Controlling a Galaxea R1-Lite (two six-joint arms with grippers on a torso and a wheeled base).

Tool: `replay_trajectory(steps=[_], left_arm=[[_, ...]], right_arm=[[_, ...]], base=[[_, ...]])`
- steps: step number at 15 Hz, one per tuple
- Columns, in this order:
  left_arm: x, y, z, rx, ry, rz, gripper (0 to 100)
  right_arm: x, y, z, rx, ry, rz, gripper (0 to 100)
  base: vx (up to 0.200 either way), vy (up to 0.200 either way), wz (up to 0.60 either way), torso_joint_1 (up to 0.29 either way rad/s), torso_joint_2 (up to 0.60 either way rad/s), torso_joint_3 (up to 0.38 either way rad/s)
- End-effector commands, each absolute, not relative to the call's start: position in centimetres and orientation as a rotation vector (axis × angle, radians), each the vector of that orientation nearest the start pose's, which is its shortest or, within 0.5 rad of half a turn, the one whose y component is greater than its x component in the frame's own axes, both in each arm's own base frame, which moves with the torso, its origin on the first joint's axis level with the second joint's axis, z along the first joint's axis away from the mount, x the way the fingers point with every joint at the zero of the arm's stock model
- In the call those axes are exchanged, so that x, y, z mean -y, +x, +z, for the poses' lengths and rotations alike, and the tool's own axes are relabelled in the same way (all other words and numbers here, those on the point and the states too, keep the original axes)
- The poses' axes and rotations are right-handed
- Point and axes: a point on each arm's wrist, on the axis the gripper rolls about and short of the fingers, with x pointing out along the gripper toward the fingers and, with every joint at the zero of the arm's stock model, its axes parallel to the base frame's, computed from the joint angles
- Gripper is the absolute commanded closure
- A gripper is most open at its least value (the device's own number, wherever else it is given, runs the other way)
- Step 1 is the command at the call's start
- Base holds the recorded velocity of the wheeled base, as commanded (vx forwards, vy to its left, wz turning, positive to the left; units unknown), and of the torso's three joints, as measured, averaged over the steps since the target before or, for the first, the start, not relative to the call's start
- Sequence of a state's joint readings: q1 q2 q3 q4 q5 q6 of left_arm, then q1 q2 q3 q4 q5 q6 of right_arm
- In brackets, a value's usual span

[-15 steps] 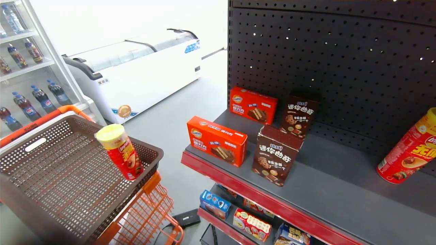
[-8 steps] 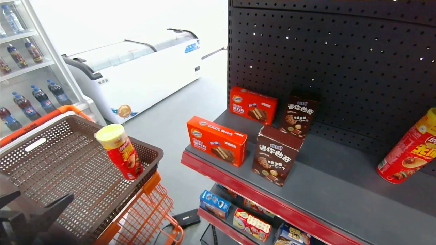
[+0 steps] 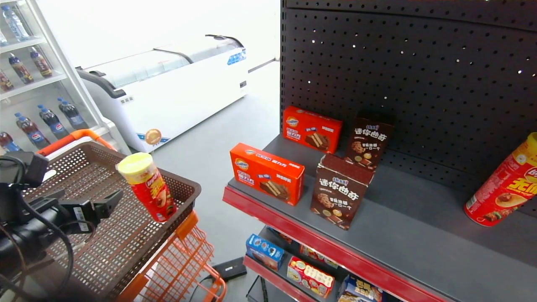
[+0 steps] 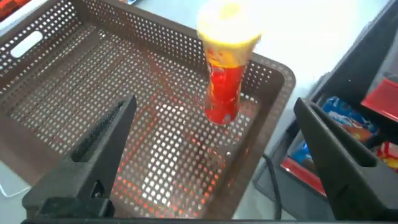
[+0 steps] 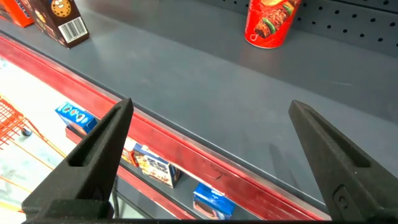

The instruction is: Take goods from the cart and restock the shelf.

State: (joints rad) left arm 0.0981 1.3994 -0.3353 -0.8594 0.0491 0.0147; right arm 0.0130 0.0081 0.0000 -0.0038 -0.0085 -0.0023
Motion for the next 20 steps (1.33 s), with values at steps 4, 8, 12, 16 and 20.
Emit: replay_trajectory(steps=[4, 8, 12, 16, 20], left_arm=[[-2.6, 25.8, 11.1, -0.205, 0.008, 0.142, 0], [-2.4, 29.2, 10.0, -0.151, 0.010, 0.128, 0], [-2.3, 32.9, 8.7, -0.130, 0.019, 0.115, 0], [-2.4, 34.4, 7.0, -0.136, 0.019, 0.114, 0], [-2.6, 36.5, 6.2, -0.118, 0.016, 0.115, 0]], right_arm=[[0.1, -2.2, 7.6, -0.003, -0.002, 0.005, 0], [0.1, -2.2, 7.6, -0.003, -0.003, 0.005, 0], [0.0, -2.2, 7.6, -0.003, -0.003, 0.006, 0], [0.1, -2.2, 7.6, -0.003, -0.003, 0.005, 0], [0.1, -2.2, 7.6, -0.003, -0.003, 0.005, 0]], base=[[0.000, 0.000, 0.00, 0.000, 0.00, 0.000], [0.000, 0.000, 0.00, 0.000, 0.00, 0.000], [0.000, 0.000, 0.00, 0.000, 0.00, 0.000], [0.000, 0.000, 0.00, 0.000, 0.00, 0.000], [0.000, 0.000, 0.00, 0.000, 0.00, 0.000]])
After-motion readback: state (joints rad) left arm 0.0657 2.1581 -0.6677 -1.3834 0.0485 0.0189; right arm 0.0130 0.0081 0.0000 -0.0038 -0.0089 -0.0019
